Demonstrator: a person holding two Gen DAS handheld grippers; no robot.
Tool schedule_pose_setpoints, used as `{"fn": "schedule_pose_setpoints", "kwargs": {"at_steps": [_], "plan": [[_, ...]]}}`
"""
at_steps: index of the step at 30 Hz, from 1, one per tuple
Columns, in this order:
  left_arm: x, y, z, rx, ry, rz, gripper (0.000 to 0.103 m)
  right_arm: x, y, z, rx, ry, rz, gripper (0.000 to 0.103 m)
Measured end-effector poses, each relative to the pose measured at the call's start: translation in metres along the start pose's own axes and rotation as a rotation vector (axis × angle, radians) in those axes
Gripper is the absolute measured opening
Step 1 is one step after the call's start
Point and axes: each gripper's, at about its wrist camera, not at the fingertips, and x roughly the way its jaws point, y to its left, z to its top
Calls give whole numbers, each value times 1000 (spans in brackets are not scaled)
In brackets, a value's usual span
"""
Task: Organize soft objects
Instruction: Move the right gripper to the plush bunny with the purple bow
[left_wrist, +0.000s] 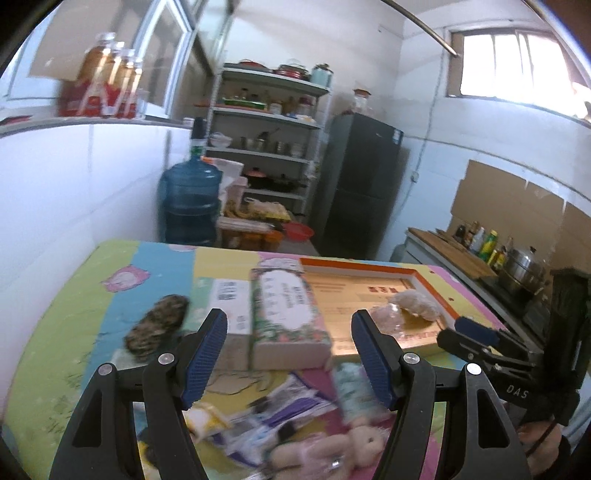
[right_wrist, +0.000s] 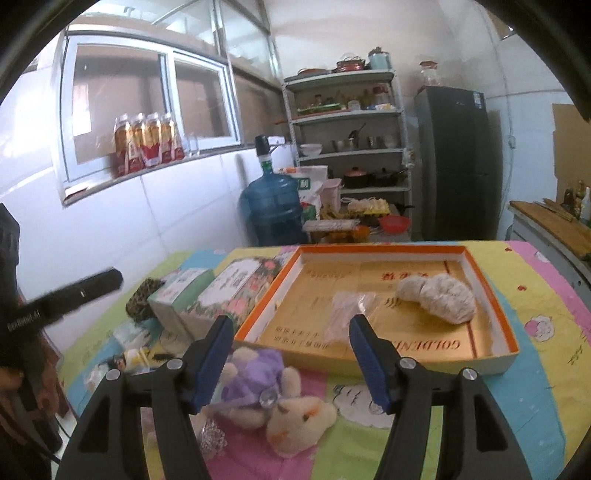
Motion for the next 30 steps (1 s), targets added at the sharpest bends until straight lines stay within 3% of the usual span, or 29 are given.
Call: {"fn": "schedule_pose_setpoints", "kwargs": {"at_steps": [10, 16, 21, 27, 30], "plan": [[-15, 41, -28, 2, -7, 23, 71, 22, 2, -34, -106, 158, 110, 65], [-12, 43, -37, 14, 26, -33, 71, 31, 2, -39, -200, 230, 177, 65], [-4, 32, -44, 69, 54, -79, 71, 42, 5, -44, -291, 280, 181, 65], [-2, 21, -53, 131, 64, -104, 71, 53, 2, -44, -287, 302, 199, 64], [-3, 19, -60, 160, 80, -96, 71, 54, -6, -42, -242, 295, 211, 57]]}}
